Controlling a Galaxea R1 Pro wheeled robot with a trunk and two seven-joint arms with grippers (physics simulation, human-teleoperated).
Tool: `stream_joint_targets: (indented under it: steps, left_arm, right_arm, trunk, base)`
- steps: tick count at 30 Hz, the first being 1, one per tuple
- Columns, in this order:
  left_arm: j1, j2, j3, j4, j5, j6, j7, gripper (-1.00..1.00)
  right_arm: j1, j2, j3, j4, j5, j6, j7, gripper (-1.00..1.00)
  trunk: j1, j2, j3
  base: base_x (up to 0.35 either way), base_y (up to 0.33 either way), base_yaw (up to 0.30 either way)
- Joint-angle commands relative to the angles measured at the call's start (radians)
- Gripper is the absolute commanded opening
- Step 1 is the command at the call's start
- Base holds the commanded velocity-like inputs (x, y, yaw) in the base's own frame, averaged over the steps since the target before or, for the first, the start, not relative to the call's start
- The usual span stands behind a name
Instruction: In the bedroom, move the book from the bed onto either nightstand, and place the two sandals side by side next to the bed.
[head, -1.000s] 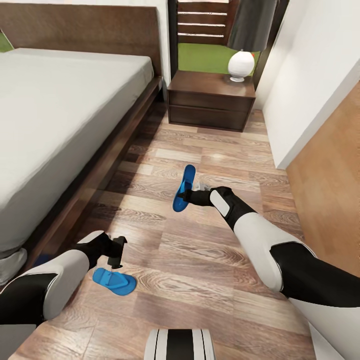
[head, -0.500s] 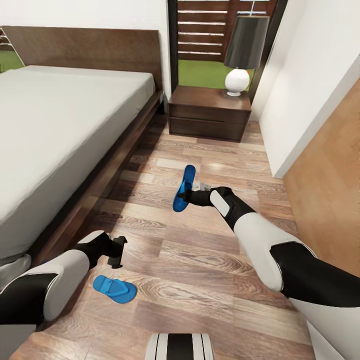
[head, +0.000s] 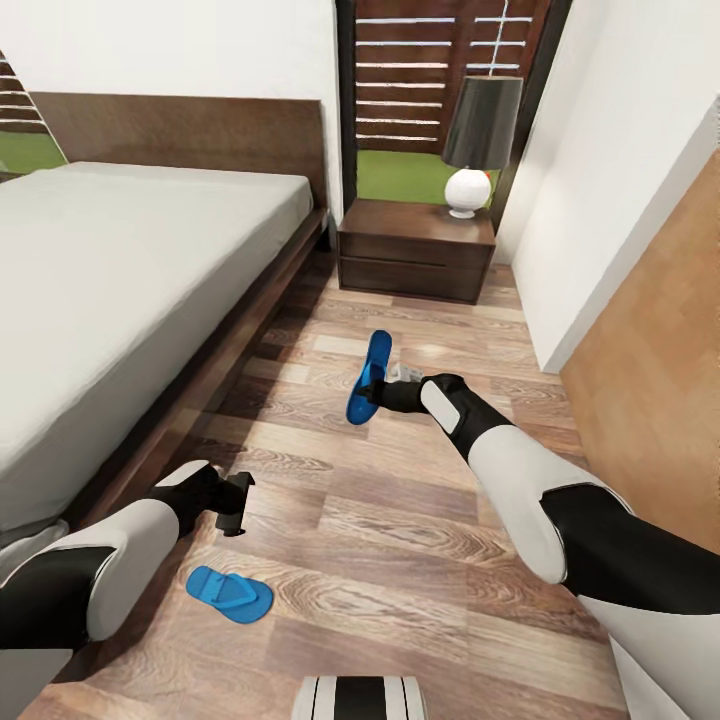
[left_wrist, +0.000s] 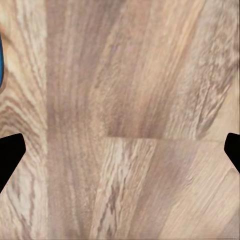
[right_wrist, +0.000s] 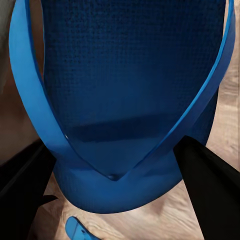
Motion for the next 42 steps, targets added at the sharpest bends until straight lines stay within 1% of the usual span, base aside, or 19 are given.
stream_joint_targets:
  steps: [1, 7, 11, 16, 20, 21, 22, 23, 24, 27, 29, 31, 32, 33, 35, 36, 37, 40, 42]
  left_arm:
    - [0.000, 0.000, 0.003, -0.002, -0.005, 0.005, 0.006, 1.00]
    - [0.000, -0.001, 0.001, -0.004, -0.006, 0.005, 0.006, 1.00]
    - [0.000, -0.004, 0.000, -0.065, -0.011, 0.006, 0.013, 1.00]
    - [0.000, -0.005, -0.003, -0.108, -0.022, 0.008, 0.020, 1.00]
    - [0.000, -0.005, -0.007, -0.157, -0.035, 0.034, 0.041, 1.00]
    - [0.000, -0.005, -0.008, -0.207, -0.038, 0.067, 0.064, 1.00]
    - [0.000, -0.006, -0.009, -0.237, -0.039, 0.081, 0.084, 1.00]
    - [0.000, -0.006, -0.009, -0.253, -0.038, 0.086, 0.096, 1.00]
    - [0.000, -0.007, -0.009, -0.285, -0.038, 0.093, 0.123, 1.00]
    - [0.000, -0.010, -0.009, -0.333, -0.038, 0.100, 0.162, 1.00]
    - [0.000, -0.012, -0.009, -0.365, -0.038, 0.103, 0.183, 1.00]
    - [0.000, -0.014, -0.010, -0.412, -0.039, 0.106, 0.209, 1.00]
    - [0.000, -0.015, -0.010, -0.444, -0.039, 0.108, 0.229, 1.00]
    - [0.000, -0.016, -0.011, -0.510, -0.040, 0.127, 0.284, 1.00]
    - [0.000, -0.015, -0.012, -0.580, -0.040, 0.166, 0.339, 1.00]
    - [0.000, -0.015, -0.012, -0.597, -0.040, 0.176, 0.350, 1.00]
    - [0.000, -0.013, -0.012, -0.640, -0.040, 0.205, 0.376, 1.00]
    - [-0.001, -0.012, -0.012, -0.676, -0.039, 0.234, 0.406, 1.00]
    - [-0.002, -0.013, -0.012, -0.684, -0.039, 0.243, 0.421, 1.00]
  right_arm:
    - [0.000, -0.001, 0.005, -0.001, 0.001, 0.003, 0.001, -1.00]
    - [0.000, -0.003, 0.005, -0.001, 0.001, 0.003, 0.001, -1.00]
    - [0.000, -0.003, 0.005, -0.001, 0.001, 0.003, 0.000, -1.00]
    - [0.000, -0.003, 0.005, -0.001, 0.001, 0.003, 0.000, -1.00]
    - [0.000, -0.004, 0.005, -0.001, 0.001, 0.003, 0.000, -1.00]
    - [0.000, -0.004, 0.005, -0.001, 0.001, 0.003, 0.000, -1.00]
    - [0.000, -0.004, 0.005, 0.000, 0.001, 0.003, 0.000, -1.00]
    - [0.000, -0.004, 0.005, 0.000, 0.001, 0.003, 0.000, -1.00]
    - [0.000, -0.004, 0.005, 0.000, 0.001, 0.003, 0.000, -1.00]
    - [0.000, -0.004, 0.005, 0.000, 0.001, 0.003, -0.010, -1.00]
    - [0.000, -0.004, 0.005, 0.001, 0.001, 0.003, -0.028, -1.00]
    - [0.000, -0.004, 0.006, 0.001, 0.001, 0.002, -0.064, -1.00]
    - [0.000, -0.003, 0.006, 0.001, 0.001, 0.002, -0.087, -1.00]
    - [0.000, -0.003, 0.006, 0.001, 0.000, 0.001, -0.113, -1.00]
    - [0.000, -0.003, 0.006, 0.001, 0.001, 0.001, -0.124, -1.00]
    - [0.000, -0.004, 0.006, 0.001, 0.001, 0.001, -0.126, -1.00]
    - [0.000, -0.004, 0.006, 0.001, 0.001, 0.001, -0.129, -1.00]
    - [0.000, -0.003, 0.007, 0.001, 0.001, 0.001, -0.131, -1.00]
    - [0.000, -0.003, 0.007, 0.001, 0.001, 0.000, -0.131, -1.00]
  trunk:
    - [-0.001, 0.000, 0.003]
    - [-0.003, 0.001, 0.026]
    - [-0.005, 0.002, 0.042]
    - [-0.007, 0.004, 0.061]
    - [-0.009, 0.005, 0.077]
    - [-0.010, 0.005, 0.081]
    - [-0.010, 0.005, 0.084]
    - [-0.010, 0.005, 0.088]
    - [-0.011, 0.005, 0.092]
    - [-0.012, 0.006, 0.104]
    - [-0.013, 0.007, 0.112]
    - [-0.014, 0.007, 0.119]
    - [-0.014, 0.007, 0.123]
    - [-0.015, 0.008, 0.127]
    - [-0.016, 0.008, 0.135]
    - [-0.016, 0.008, 0.139]
    - [-0.017, 0.008, 0.142]
    - [-0.018, 0.009, 0.154]
    - [-0.019, 0.010, 0.162]
  base:
    - [0.000, 0.000, 0.000]
    - [0.000, 0.000, 0.000]
    - [0.000, 0.000, 0.000]
    - [0.000, 0.000, 0.000]
    - [0.000, 0.000, 0.000]
    - [0.000, 0.000, 0.000]
    - [0.000, 0.000, 0.000]
    - [0.000, 0.000, 0.000]
    - [0.000, 0.000, 0.000]
    - [0.000, 0.000, 0.000]
    - [0.000, 0.000, 0.000]
    - [0.000, 0.000, 0.000]
    - [0.000, 0.000, 0.000]
    - [0.000, 0.000, 0.000]
    - [0.000, 0.000, 0.000]
    - [0.000, 0.000, 0.000]
    - [0.000, 0.000, 0.000]
    - [0.000, 0.000, 0.000]
    - [0.000, 0.000, 0.000]
